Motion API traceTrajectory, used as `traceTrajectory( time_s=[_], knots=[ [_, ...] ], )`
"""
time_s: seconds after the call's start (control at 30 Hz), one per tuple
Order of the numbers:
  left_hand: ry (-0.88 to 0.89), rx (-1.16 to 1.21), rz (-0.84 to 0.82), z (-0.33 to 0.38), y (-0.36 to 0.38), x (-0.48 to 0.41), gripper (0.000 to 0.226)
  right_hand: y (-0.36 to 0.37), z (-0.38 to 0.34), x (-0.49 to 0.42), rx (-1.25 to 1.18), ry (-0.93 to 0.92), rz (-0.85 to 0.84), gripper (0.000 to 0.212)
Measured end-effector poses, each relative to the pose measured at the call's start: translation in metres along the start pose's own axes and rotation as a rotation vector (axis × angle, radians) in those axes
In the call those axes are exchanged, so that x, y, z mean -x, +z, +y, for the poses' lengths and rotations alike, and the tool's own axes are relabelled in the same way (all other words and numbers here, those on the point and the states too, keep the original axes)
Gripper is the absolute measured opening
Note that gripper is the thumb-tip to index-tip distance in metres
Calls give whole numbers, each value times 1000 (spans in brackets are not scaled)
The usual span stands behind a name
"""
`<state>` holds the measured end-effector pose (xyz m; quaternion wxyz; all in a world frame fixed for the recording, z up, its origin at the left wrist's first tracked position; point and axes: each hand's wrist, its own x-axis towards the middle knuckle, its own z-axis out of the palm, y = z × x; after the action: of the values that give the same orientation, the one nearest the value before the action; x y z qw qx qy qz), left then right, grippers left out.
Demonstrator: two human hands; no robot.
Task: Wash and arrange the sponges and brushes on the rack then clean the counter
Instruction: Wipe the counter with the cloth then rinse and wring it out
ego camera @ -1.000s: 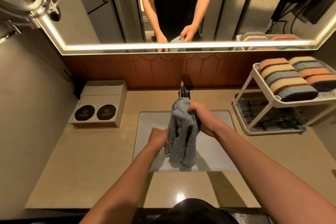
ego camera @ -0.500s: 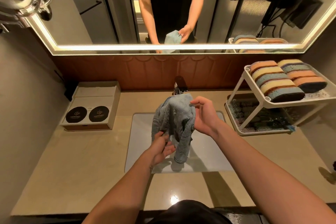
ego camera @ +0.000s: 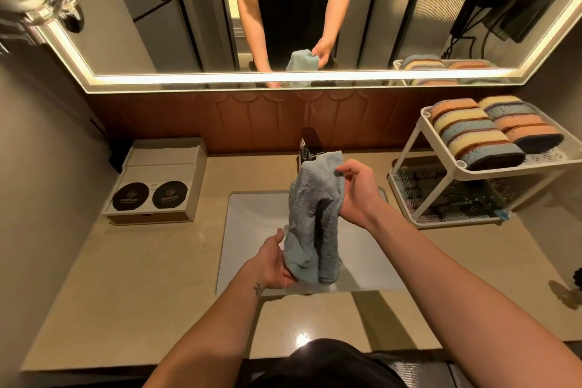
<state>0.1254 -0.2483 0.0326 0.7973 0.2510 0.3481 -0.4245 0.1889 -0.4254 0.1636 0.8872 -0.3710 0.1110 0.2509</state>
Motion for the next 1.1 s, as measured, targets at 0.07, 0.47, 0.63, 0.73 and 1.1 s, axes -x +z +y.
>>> traceTrajectory(
  time_s=[0.07,0.47,0.63,0.73,1.1],
  knots=[
    [125,54,-9,2,5,0,60,-3,1,0,-11,-15,3,41],
    [500,-160,291,41,2,26,24,-26,-6,-10,422,-176,331,22],
    [821,-69,691,68,8,49,14,-35,-8,-11,658,-270,489,21],
    [854,-66,729,81,15,60,8,-40,-10,-9,681,-312,537,20],
    [1002,-566,815,132,34,83,22,-43,-22,-6,707,-440,628,20]
  ],
)
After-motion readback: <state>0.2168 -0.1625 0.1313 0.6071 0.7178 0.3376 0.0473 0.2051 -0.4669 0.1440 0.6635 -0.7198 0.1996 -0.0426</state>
